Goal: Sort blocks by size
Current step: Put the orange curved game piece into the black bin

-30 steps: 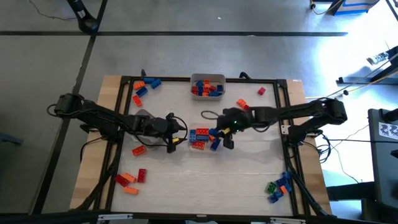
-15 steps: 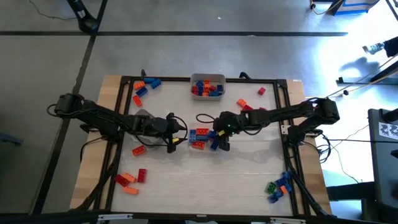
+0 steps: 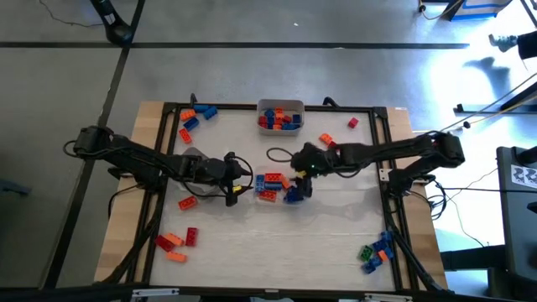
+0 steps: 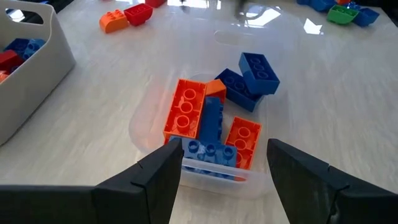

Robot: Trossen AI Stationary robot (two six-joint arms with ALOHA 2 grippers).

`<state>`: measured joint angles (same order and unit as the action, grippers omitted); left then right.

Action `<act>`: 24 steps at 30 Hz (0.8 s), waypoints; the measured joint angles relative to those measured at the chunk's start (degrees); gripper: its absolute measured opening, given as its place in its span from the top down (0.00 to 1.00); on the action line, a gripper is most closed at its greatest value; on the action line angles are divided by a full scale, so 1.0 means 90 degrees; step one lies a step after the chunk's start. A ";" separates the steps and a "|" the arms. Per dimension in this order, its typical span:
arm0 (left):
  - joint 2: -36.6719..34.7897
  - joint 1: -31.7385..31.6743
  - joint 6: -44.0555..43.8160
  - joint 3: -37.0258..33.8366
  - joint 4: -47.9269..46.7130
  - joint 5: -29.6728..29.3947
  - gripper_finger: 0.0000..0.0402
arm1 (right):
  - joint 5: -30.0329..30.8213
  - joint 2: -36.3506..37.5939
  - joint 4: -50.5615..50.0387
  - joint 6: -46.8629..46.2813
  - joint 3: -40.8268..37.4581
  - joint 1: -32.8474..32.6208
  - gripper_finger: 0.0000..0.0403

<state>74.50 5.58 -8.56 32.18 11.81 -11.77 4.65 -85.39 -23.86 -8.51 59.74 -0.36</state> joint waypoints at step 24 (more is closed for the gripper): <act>0.0000 0.0000 -0.0002 0.0000 -0.0036 0.0000 0.44 | 0.3008 0.0049 -0.2229 -0.0016 0.0941 0.0779 0.41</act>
<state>74.50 5.58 -8.58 32.18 11.49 -11.77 31.72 -84.95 -43.92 -8.66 68.20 6.65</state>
